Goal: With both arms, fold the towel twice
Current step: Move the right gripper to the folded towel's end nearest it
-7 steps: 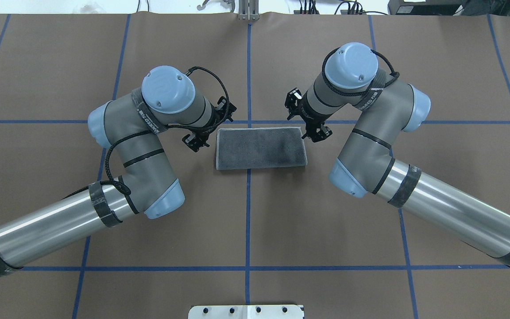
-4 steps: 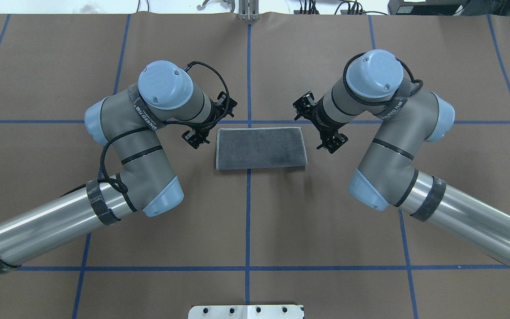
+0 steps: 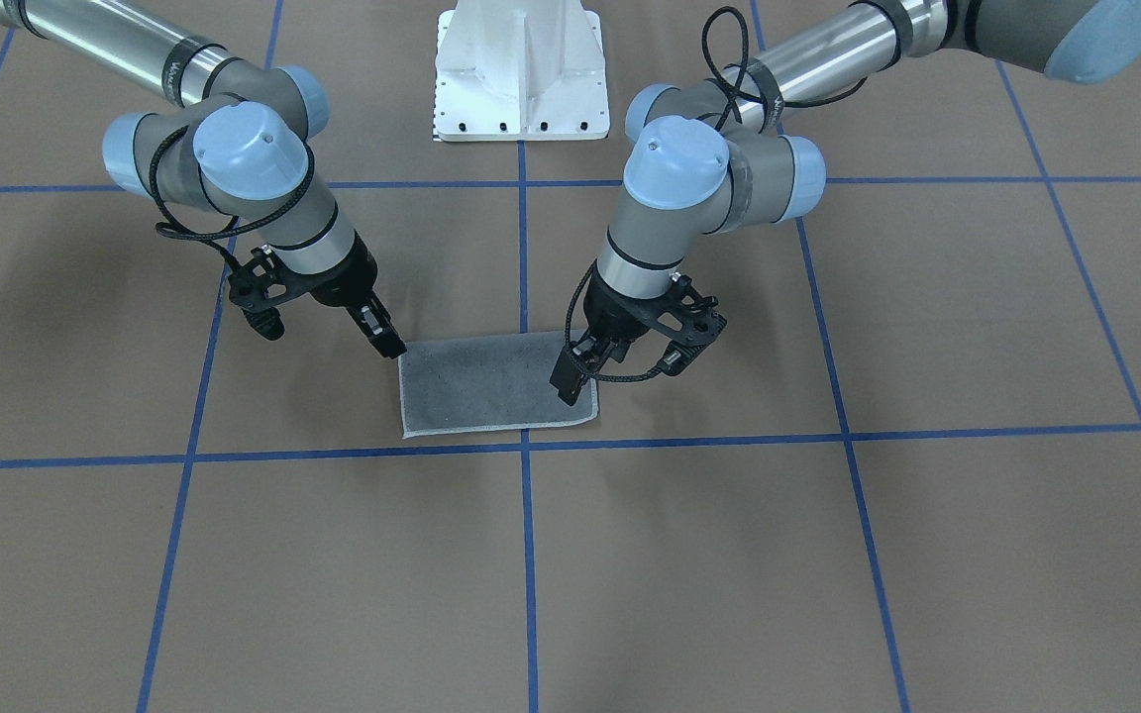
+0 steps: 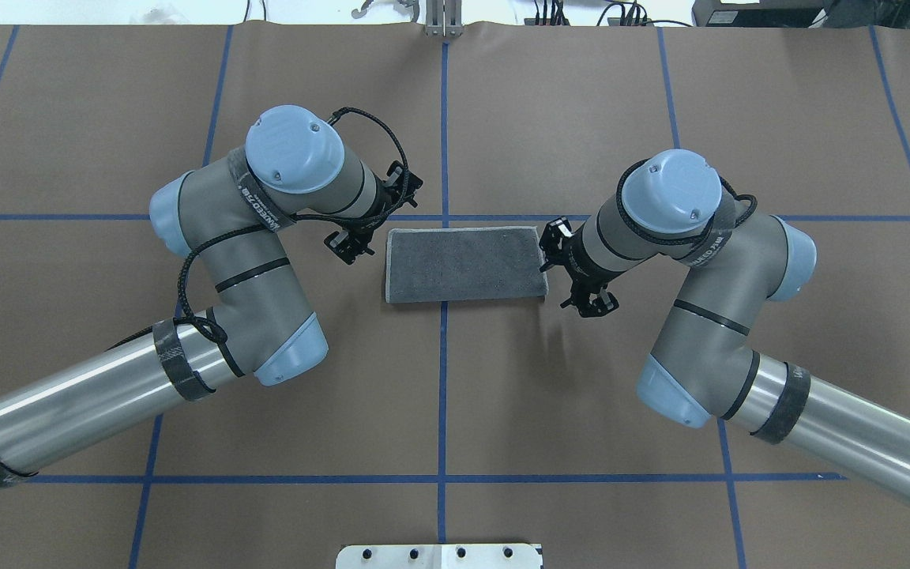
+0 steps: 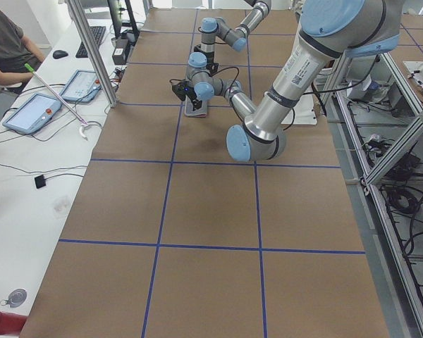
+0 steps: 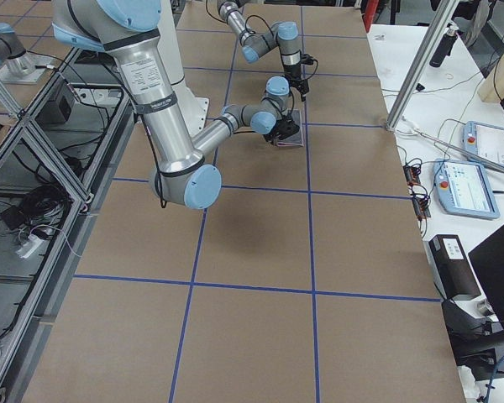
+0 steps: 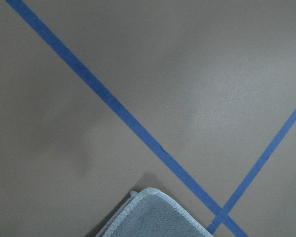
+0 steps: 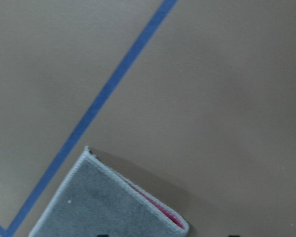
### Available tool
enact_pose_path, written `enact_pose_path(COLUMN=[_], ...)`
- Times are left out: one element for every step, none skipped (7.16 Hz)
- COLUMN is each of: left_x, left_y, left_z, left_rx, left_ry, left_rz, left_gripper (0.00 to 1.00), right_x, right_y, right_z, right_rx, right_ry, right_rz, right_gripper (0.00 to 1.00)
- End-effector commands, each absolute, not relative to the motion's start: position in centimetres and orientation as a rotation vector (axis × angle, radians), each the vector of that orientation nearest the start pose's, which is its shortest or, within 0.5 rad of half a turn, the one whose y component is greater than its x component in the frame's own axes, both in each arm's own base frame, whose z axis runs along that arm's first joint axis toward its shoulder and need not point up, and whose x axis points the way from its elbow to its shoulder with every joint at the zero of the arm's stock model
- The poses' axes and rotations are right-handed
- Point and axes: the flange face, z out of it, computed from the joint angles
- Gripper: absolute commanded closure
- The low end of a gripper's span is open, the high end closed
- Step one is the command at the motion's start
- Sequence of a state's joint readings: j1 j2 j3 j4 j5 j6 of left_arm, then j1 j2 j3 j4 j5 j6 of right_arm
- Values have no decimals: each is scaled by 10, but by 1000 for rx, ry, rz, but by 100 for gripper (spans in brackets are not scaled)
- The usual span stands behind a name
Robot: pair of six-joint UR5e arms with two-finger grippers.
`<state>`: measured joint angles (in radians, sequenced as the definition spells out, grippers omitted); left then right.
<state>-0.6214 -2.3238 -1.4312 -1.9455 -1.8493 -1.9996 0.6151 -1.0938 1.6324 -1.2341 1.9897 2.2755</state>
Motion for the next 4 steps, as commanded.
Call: enact_pose_path(left_x=[547,548,547,547], left_y=[-519,-518,-519,-519], left_z=[216,217,218,218], left_rx=[-166,-167,-166,-166], left_ry=[1033,1032,1032,1032], left_rz=[-817,-816,-817,-817], left_gripper=[0,0,0,0], right_x=[-500,-502,-504,-508], right_y=[-466,-470,-470,-468], right_z=[325,321,317,319], right_rx=[-435,-430,-431,-434], right_ry=[-870,-874,-878,-873], right_rz=[1144,1151,1149,1145], right_gripper=[38,37,38,38])
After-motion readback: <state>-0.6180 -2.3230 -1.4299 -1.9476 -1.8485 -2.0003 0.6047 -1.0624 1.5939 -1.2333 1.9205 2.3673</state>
